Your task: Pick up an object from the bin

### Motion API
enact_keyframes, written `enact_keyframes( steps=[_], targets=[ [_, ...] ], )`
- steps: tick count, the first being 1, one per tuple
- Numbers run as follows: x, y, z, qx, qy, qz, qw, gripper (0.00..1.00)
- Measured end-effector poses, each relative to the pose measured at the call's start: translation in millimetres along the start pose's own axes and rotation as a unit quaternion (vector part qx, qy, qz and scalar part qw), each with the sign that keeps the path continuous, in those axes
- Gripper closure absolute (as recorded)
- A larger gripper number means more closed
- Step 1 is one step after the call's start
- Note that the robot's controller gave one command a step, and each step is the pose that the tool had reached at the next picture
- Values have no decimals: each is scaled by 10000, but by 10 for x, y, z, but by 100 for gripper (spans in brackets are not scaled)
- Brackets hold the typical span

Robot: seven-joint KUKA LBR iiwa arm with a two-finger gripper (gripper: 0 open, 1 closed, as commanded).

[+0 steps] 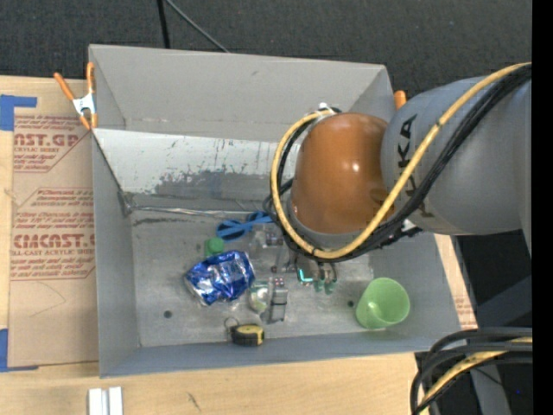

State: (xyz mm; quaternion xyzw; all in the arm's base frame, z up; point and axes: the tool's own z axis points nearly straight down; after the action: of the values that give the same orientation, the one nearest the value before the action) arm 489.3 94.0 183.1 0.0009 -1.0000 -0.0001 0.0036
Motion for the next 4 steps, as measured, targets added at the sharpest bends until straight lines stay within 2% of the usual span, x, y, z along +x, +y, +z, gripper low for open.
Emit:
enact_keyframes(
  steps=[1, 2, 3, 4],
  targets=[
    [-587, 230, 1132, -1, -50, -1675, 9859, 0],
    [-520, 628, 818, -11, -54, -1172, 9931, 0],
    [-518, 467, 833, 5, -37, -1311, 9914, 0],
    [-409, 469, 1143, -1, -25, -743, 9972, 0]
  ],
)
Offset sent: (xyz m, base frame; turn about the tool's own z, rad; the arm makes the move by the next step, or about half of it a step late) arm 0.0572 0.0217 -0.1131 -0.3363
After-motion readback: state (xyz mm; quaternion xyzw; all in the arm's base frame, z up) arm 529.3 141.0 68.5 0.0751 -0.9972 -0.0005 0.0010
